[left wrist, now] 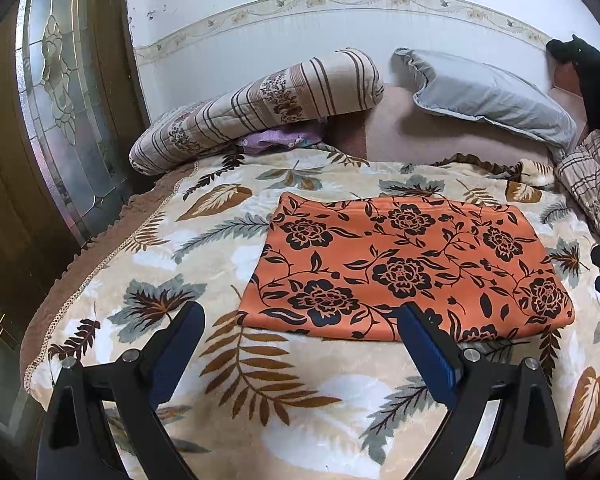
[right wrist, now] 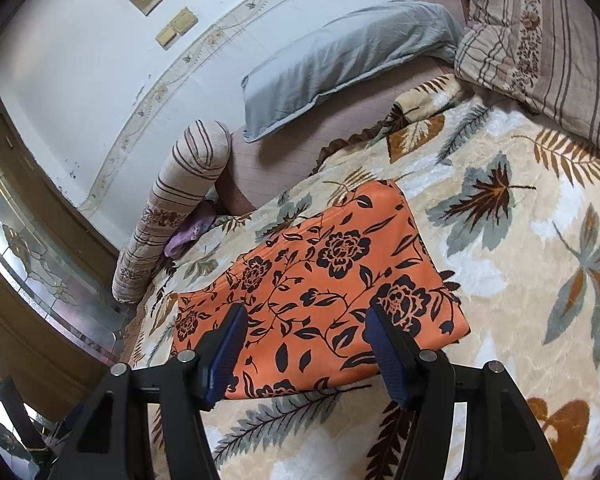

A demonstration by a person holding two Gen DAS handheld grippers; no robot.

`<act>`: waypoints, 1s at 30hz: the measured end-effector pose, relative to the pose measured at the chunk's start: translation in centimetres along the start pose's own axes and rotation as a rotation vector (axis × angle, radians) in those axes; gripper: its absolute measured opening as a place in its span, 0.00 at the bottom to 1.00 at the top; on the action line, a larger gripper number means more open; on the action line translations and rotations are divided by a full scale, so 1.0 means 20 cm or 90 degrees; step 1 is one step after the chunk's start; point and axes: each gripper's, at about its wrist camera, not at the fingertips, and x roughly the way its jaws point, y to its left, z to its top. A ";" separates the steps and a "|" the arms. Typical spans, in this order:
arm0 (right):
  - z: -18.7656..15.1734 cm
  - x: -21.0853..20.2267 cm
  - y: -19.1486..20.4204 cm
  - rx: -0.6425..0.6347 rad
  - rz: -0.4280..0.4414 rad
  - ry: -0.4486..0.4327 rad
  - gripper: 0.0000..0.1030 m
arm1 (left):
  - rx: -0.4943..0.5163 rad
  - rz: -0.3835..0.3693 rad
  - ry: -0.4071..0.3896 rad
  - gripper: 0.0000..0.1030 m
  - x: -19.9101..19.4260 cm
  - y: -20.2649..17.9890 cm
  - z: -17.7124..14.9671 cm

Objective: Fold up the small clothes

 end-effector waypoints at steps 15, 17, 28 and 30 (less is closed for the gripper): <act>0.01 0.06 -0.04 0.010 -0.014 0.013 0.63 | -0.009 0.005 0.011 0.94 0.06 0.01 0.02; 0.01 0.06 -0.04 0.010 -0.015 0.013 0.63 | -0.009 0.006 0.010 0.94 0.06 0.02 0.02; 0.01 0.07 -0.03 0.007 -0.009 0.016 0.63 | -0.008 0.012 0.012 0.94 0.07 0.01 0.02; 0.01 0.07 -0.03 0.007 -0.008 0.015 0.63 | -0.010 0.010 0.012 0.94 0.07 0.01 0.02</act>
